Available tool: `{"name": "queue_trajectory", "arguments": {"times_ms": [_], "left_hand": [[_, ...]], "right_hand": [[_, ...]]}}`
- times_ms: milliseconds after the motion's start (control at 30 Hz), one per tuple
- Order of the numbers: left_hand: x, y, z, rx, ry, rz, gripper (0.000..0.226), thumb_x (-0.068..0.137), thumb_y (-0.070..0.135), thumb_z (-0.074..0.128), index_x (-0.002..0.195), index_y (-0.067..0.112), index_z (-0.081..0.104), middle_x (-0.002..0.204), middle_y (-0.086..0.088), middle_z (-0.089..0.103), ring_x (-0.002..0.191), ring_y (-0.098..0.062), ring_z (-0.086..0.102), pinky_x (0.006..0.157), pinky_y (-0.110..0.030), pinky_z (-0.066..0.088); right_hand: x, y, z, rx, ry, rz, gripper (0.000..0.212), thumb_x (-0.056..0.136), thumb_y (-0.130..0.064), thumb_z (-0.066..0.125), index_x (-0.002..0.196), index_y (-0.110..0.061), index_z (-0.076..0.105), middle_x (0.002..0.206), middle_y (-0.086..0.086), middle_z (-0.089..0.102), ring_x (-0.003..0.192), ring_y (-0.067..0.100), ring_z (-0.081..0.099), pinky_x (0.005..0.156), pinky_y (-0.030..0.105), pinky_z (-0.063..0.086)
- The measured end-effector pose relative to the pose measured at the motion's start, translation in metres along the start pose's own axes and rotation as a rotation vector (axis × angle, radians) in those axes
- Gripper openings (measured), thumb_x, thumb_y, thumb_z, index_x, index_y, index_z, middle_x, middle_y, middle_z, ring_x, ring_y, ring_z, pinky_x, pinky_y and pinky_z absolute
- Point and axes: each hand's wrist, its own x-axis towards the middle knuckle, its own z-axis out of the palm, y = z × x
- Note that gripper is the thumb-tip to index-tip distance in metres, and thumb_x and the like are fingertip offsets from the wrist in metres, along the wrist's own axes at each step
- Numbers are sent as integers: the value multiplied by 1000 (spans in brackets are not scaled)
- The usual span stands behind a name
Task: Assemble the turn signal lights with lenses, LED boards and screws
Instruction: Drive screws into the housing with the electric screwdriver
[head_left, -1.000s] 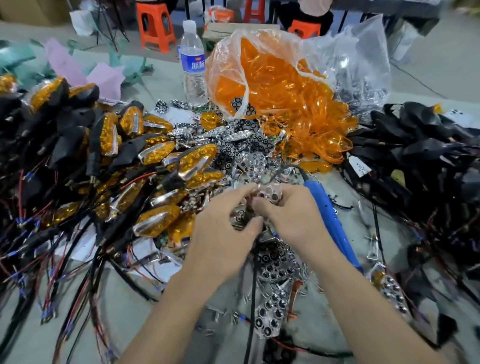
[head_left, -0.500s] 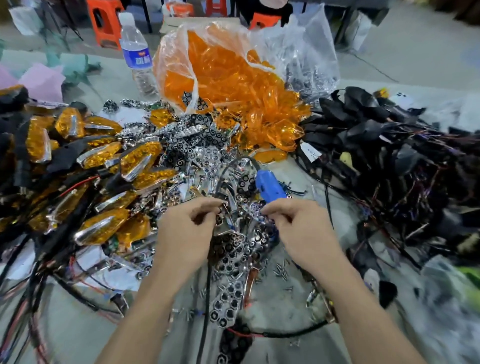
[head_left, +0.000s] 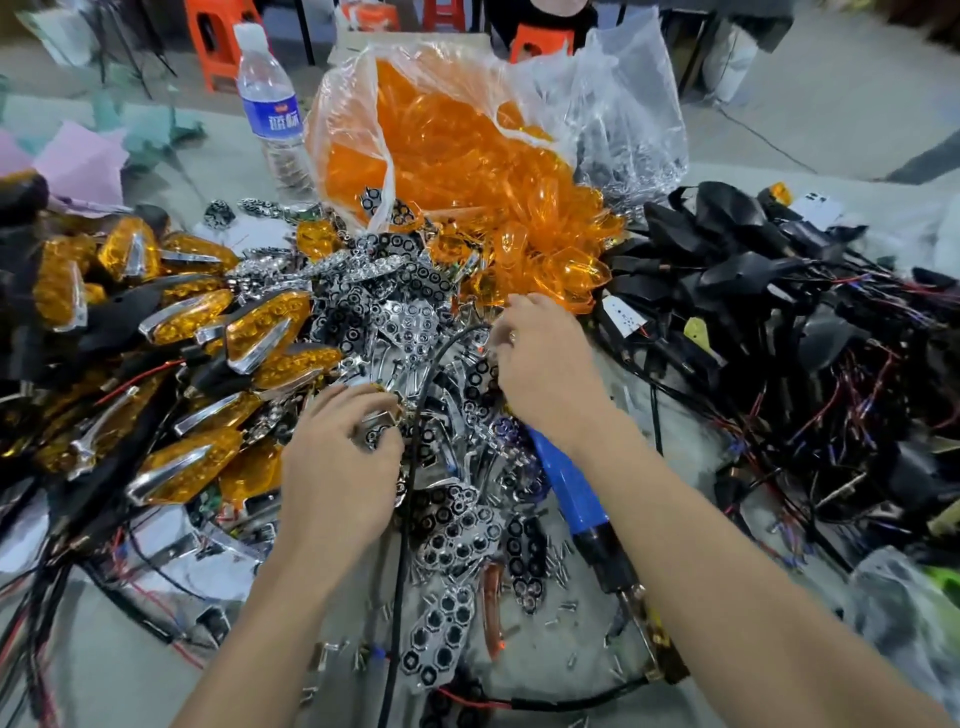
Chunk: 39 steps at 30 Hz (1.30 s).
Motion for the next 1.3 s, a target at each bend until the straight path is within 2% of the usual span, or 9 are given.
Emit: {"name": "queue_trajectory", "arguments": {"times_ms": [100,233,400,500,667,767,933,1067,1300], "left_hand": [[5,6,4,-20,-2,3,29,93,18,72,118,32,76,134,20,61,141,-2,41,117,-27,14],[8,11,7,-30,-8,37,28,94,20,71,118,35,75,126,30,53,131,10,33,115,-27,13],[12,15,7,-38,-20,24,27,94,19,71,114,37,75,125,29,57,122,13,38,117,-20,18],[9,25,7,-151,-58,43,31,95,21,71,109,48,71,118,37,59,81,17,60,96,-13,50],[-2,48,13,-587,-321,73,25,90,38,68,109,53,74,108,26,76,98,8,69,87,-22,57],[-16,56,19,-726,-569,70,27,94,37,59,109,51,76,104,14,79,96,2,71,82,-16,55],[-30,38,17,-822,-438,-150,34,100,6,60,91,30,83,95,-7,80,88,-22,77,77,-34,60],[-37,18,-6,-856,-389,-283,32,101,10,60,83,23,83,90,-6,81,78,-17,78,64,-24,60],[-28,7,-15,-798,-314,-267,35,93,13,60,59,22,61,60,3,58,52,-7,54,54,-25,49]], "right_hand": [[40,28,-3,-81,-78,120,43,90,5,52,123,-20,65,118,11,68,104,31,62,83,41,53],[69,52,-1,-360,-403,18,52,98,-7,62,149,-16,54,151,6,54,133,28,51,105,38,44],[55,58,-6,-341,-157,75,45,90,-18,76,132,-33,68,117,3,73,102,26,66,87,37,54],[23,49,-29,-12,54,116,49,89,-15,76,136,-28,67,132,-2,68,121,18,62,106,30,45],[-59,-1,-48,688,-52,141,46,78,-20,86,116,-36,66,100,-18,78,90,0,73,83,22,59],[-99,-17,-37,481,68,184,39,76,-28,84,97,-35,51,86,-20,72,71,4,66,61,16,50],[-131,-16,-32,626,-24,129,37,77,-17,82,101,-40,67,102,-30,71,91,-3,69,83,19,58],[-141,-4,-18,459,69,273,38,93,-7,67,89,-45,73,79,-16,69,56,5,62,48,16,44],[-113,-37,15,-145,-71,-8,12,97,-22,61,89,-23,70,80,-2,69,84,28,67,84,41,44]]}}
